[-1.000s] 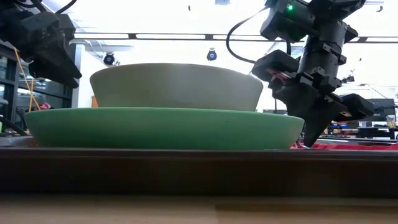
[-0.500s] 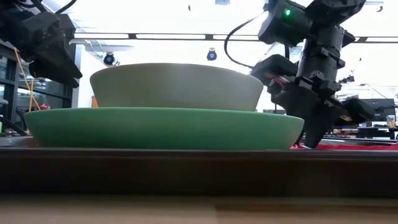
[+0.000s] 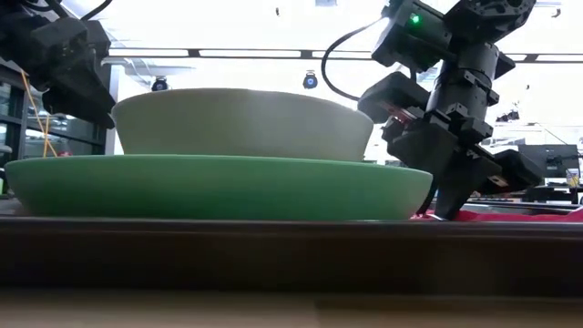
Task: Set up tray
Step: Put the blue fork on the red table napkin
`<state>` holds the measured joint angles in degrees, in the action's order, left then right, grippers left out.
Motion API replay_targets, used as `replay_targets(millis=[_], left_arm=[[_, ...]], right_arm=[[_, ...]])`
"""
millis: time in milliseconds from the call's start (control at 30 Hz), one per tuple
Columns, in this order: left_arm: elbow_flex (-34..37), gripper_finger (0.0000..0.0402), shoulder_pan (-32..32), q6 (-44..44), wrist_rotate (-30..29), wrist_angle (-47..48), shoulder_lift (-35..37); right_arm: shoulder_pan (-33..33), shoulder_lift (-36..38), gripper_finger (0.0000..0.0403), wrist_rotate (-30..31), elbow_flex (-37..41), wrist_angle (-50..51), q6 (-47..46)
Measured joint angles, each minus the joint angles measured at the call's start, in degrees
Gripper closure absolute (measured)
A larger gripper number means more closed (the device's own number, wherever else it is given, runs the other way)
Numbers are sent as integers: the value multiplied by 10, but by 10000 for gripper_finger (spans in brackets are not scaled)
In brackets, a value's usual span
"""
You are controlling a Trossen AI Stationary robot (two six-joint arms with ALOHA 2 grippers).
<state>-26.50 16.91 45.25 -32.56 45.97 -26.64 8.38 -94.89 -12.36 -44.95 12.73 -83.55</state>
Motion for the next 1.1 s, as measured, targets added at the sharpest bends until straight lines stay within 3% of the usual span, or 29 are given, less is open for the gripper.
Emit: replay_targets(millis=[400, 1100], left_arm=[[0, 117, 0, -6, 0, 0, 0], [0, 121, 0, -17, 0, 0, 0]], right_arm=[[-13, -2, 318, 10, -26, 43, 41], [-17, -2, 318, -1, -27, 20, 45]])
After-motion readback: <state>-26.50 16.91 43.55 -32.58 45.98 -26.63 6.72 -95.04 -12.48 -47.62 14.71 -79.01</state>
